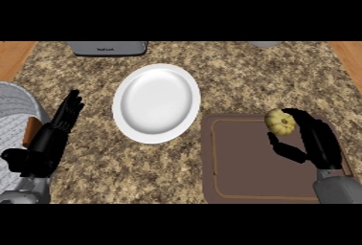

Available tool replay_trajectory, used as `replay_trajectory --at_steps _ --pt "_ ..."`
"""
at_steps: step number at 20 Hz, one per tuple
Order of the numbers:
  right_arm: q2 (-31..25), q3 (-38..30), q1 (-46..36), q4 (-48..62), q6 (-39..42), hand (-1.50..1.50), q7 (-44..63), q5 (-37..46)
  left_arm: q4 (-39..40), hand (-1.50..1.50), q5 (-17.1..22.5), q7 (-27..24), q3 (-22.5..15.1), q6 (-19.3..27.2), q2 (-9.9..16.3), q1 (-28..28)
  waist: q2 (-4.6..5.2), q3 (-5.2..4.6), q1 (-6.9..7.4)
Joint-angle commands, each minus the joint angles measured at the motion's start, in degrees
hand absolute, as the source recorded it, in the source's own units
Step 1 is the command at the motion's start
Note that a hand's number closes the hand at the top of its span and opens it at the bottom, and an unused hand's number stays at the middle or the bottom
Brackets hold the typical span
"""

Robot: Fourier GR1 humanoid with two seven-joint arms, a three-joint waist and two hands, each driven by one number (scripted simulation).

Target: Pick the squash from the tray and place it in the plate

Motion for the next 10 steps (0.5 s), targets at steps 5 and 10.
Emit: replay_trajectory --at_steps 5,10 --pt "0.2 4.3 -2.6 -8.4 15.7 1.50 16.1 2.2 8.7 0.00 0.7 -3.3 2.2 -1.0 -1.8 2.4 1.33 -1.00 -1.14" --pt "-2.2 6.0 1.7 -30.8 25.6 1.50 24.9 1.9 9.7 0.00 -1.1 -4.0 2.4 -0.5 -3.5 1.1 1.17 -0.87 -1.03"
